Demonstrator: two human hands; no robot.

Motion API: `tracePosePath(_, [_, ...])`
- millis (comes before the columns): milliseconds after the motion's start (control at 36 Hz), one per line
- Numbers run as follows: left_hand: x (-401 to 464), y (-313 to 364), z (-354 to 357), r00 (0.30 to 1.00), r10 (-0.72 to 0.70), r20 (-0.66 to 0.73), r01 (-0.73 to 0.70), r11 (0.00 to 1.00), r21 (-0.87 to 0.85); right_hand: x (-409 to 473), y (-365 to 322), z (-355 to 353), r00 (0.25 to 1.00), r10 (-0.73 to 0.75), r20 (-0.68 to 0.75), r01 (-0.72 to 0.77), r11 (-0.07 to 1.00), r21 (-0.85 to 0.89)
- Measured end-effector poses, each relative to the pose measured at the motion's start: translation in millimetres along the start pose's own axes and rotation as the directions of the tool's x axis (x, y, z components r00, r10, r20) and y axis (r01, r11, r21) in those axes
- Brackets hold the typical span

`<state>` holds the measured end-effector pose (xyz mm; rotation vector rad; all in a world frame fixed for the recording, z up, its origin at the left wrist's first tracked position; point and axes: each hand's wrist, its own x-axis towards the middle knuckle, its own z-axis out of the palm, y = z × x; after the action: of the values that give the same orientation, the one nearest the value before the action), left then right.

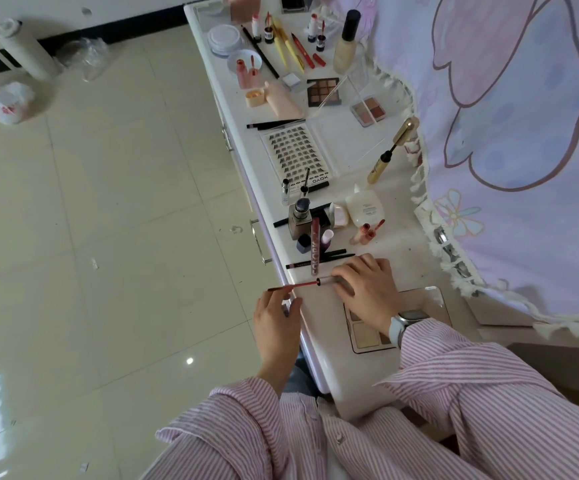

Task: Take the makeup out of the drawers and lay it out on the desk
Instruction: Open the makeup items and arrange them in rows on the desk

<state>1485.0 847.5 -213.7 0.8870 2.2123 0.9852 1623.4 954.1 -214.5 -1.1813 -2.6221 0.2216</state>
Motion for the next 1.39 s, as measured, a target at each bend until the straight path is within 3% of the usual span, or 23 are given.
tracePosePath(167, [-10, -6, 0, 0.998, -0.059, 0.032, 0.059, 0.998, -0.027, 1, 1, -4, 0.999, -0.012, 0.038, 0.013, 1.000, -0.026])
tracePosePath(417, [-15, -6, -2, 1.000, -0.001, 0.016, 0.001, 1.000, 0.007, 2, -2, -7, 0.997, 0.036, 0.072, -0.035, 0.999, -0.017])
tracePosePath(556, [-14, 1, -2, 0.986, 0.157, -0.049, -0.155, 0.987, 0.046, 0, 0, -11, 0.996, 0.024, 0.085, -0.023, 1.000, -0.011])
tracePosePath(750, [-7, 9, 9, 0.891, 0.455, -0.012, -0.425, 0.842, 0.333, 1, -1, -15, 0.992, 0.039, 0.119, -0.038, 0.999, -0.005])
tracePosePath(1000, [-7, 10, 18, 0.858, 0.501, 0.111, -0.494, 0.748, 0.444, -1, -3, -18, 0.990, 0.090, 0.111, -0.091, 0.996, 0.010])
tracePosePath(1139, [-10, 5, 18, 0.842, 0.532, 0.092, -0.513, 0.736, 0.441, 6, -14, -19, 0.956, 0.291, 0.043, -0.294, 0.950, 0.110])
tracePosePath(1222, [-13, 0, 15, 0.837, 0.543, 0.063, -0.512, 0.738, 0.439, 18, -30, -18, 0.894, 0.437, 0.102, -0.449, 0.874, 0.186])
tracePosePath(1389, [-20, -13, 6, 0.877, 0.479, 0.041, -0.447, 0.782, 0.435, 38, -55, -11, 0.810, 0.555, 0.190, -0.584, 0.795, 0.165])
